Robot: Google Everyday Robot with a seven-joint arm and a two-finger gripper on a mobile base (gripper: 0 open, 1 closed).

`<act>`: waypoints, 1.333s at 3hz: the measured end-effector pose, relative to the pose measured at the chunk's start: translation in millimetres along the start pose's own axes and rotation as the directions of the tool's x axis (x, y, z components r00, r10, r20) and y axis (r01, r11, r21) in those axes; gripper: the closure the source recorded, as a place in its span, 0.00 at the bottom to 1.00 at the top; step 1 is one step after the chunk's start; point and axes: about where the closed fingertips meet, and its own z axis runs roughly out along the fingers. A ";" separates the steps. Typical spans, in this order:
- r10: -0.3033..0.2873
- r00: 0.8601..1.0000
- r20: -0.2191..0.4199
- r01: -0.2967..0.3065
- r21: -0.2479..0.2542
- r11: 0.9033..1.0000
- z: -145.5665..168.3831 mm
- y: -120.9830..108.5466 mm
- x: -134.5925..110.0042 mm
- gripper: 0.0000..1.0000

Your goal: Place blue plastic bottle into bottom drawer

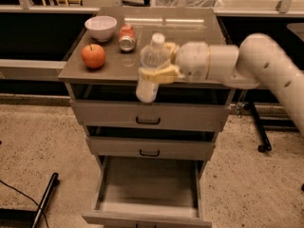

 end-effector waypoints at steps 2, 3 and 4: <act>0.029 0.998 -0.061 -0.034 -0.075 0.997 16.6 34.9 188.1 1.00; 0.029 0.998 -0.061 -0.034 -0.075 0.997 16.6 34.9 188.1 1.00; 0.049 0.995 -0.088 -0.052 -0.032 0.998 21.6 36.1 203.9 1.00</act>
Offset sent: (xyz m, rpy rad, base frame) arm 0.0059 -0.0054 -0.2982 -0.1178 0.1322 0.0733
